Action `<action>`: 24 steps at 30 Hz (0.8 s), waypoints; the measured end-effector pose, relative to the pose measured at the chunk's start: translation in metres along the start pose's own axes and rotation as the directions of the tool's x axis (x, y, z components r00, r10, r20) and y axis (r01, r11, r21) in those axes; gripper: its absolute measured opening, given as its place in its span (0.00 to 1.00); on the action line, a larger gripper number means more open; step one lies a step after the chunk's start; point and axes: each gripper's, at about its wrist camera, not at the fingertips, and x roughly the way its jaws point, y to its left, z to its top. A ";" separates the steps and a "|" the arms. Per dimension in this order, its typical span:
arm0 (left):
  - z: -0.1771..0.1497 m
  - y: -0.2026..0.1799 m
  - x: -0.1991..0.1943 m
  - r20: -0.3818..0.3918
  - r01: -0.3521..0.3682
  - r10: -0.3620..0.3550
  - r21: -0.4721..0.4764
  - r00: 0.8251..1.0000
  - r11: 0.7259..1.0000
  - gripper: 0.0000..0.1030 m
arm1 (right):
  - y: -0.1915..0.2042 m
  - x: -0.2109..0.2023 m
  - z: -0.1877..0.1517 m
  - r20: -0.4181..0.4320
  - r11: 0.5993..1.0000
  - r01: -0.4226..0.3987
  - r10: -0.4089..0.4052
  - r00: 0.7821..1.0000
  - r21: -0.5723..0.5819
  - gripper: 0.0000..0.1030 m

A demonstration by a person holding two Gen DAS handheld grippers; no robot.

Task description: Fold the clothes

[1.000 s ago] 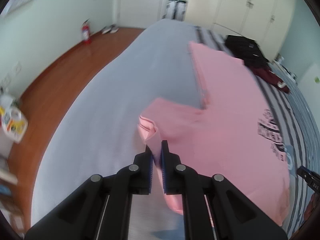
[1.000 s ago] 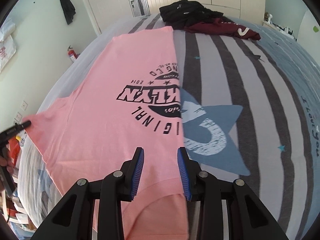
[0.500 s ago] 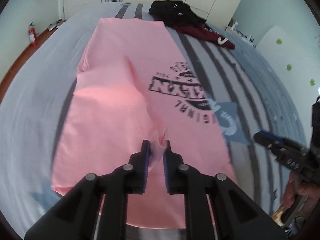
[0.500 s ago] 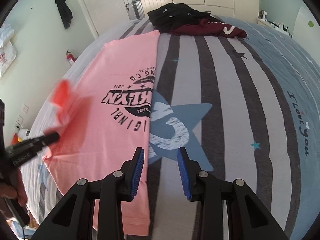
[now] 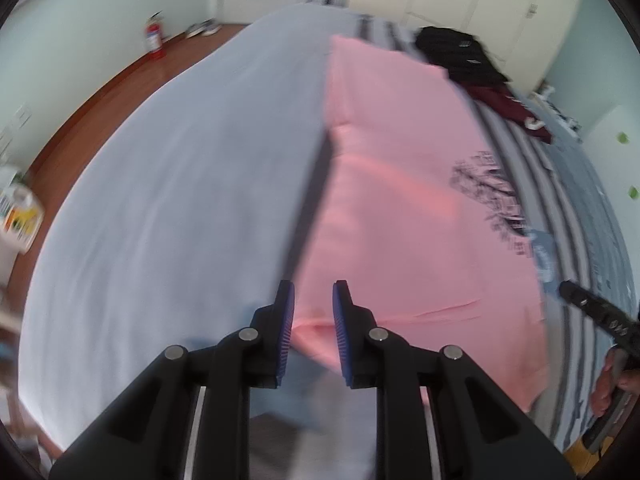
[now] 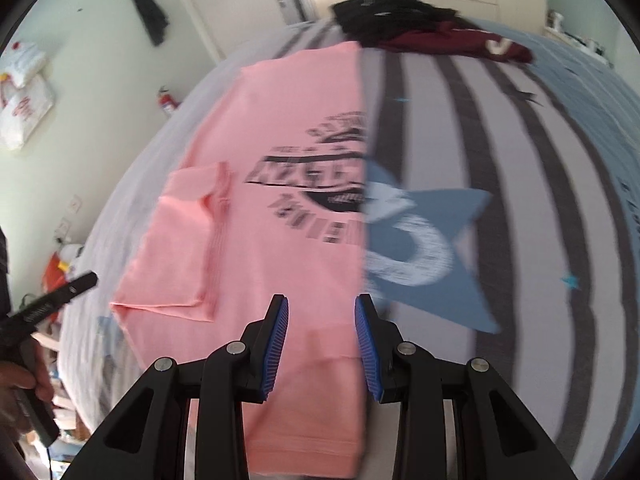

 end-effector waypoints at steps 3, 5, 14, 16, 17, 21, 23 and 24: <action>-0.009 0.011 0.007 -0.017 -0.020 0.020 0.000 1.000 1.000 0.16 | 0.024 0.012 0.005 -0.012 0.998 -0.048 0.047 0.999 -0.029 0.30; -0.012 0.012 0.011 -0.019 -0.013 0.013 0.006 1.000 1.000 0.18 | 0.041 0.023 0.008 -0.024 0.996 -0.076 0.075 0.997 -0.045 0.31; -0.015 0.005 0.033 -0.027 0.046 -0.046 0.033 0.999 0.998 0.32 | 0.066 0.066 0.006 -0.110 0.996 -0.094 0.093 0.990 -0.006 0.31; -0.014 0.005 0.037 -0.031 0.054 -0.053 0.033 0.998 0.998 0.34 | 0.070 0.075 0.005 -0.129 0.996 -0.095 0.095 0.987 0.007 0.31; -0.013 0.005 0.040 -0.033 0.058 -0.057 0.033 0.998 0.998 0.34 | 0.072 0.078 0.004 -0.136 0.996 -0.094 0.094 0.986 0.010 0.31; -0.014 0.001 0.044 -0.037 0.073 -0.072 0.027 0.997 0.997 0.36 | 0.074 0.083 0.002 -0.146 0.996 -0.089 0.089 0.985 0.011 0.31; -0.015 -0.005 0.046 -0.038 0.072 -0.070 0.034 0.997 0.997 0.36 | 0.075 0.085 0.001 -0.151 0.996 -0.086 0.086 0.985 0.011 0.33; -0.015 -0.008 0.047 -0.039 0.072 -0.071 0.036 0.997 0.997 0.36 | 0.076 0.087 0.000 -0.153 0.996 -0.084 0.085 0.985 0.011 0.34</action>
